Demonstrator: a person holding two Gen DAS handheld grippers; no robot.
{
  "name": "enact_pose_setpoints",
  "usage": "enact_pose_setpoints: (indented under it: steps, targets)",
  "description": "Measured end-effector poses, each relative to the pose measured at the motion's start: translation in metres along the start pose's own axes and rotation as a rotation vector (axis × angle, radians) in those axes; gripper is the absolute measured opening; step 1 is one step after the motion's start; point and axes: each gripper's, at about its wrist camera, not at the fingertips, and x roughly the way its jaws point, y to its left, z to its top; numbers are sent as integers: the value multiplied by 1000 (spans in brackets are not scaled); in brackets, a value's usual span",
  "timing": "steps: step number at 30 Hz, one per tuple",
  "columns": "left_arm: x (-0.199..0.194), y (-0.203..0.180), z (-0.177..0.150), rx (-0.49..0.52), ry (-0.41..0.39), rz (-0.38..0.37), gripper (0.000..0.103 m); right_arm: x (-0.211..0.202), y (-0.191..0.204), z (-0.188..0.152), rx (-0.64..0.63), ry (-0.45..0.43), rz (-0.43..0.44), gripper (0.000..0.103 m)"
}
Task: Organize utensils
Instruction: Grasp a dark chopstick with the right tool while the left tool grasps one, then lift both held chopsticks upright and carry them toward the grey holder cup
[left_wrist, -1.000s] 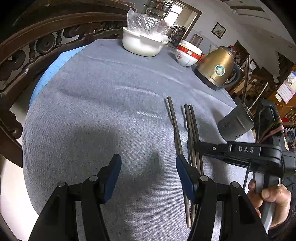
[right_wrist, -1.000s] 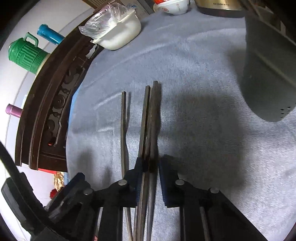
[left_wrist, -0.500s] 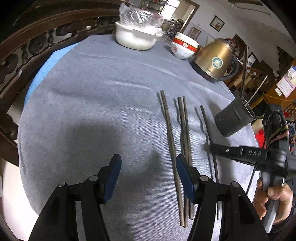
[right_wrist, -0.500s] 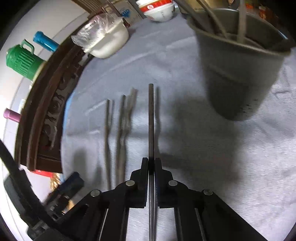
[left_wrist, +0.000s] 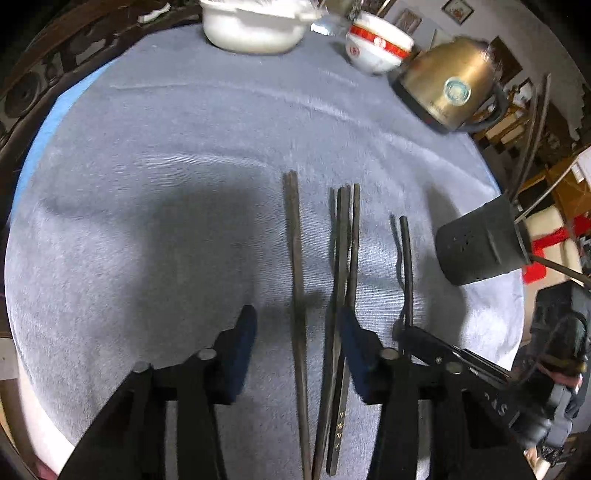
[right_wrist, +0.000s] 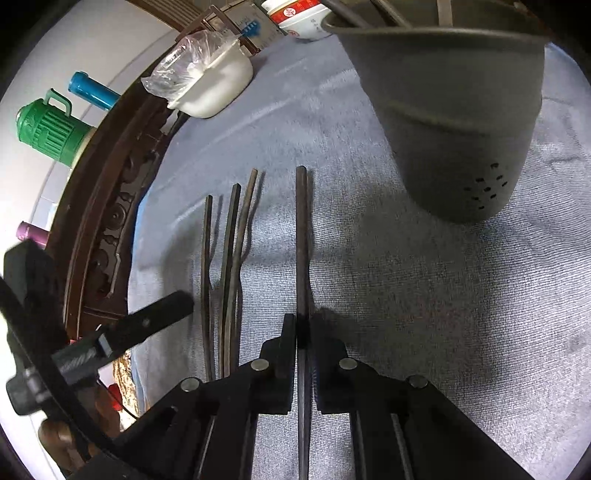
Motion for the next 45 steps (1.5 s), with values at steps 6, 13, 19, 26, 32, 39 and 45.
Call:
enact_pose_setpoints:
  steps: [6, 13, 19, 26, 32, 39, 45]
  targets:
    - [13, -4, 10, -24, 53, 30, 14, -3, -7, -2, 2, 2, 30, 11]
    - [20, -5, 17, 10, 104, 35, 7, -2, -4, 3, -25, 35, 8, 10]
    - [15, 5, 17, 94, 169, 68, 7, 5, 16, 14, -97, 127, -96, 10]
    - [20, 5, 31, 128, 249, 78, 7, 20, 37, 32, -151, 233, -232, 11]
    - [25, -1, 46, 134, 257, 77, 12, 30, 43, 44, -157, 258, -300, 12]
    - [28, -3, 42, 154, 237, 48, 7, 36, 55, 46, -206, 249, -323, 9]
    - [4, 16, 42, 98, 138, -3, 6, 7, 66, 24, -246, 113, -268, 7]
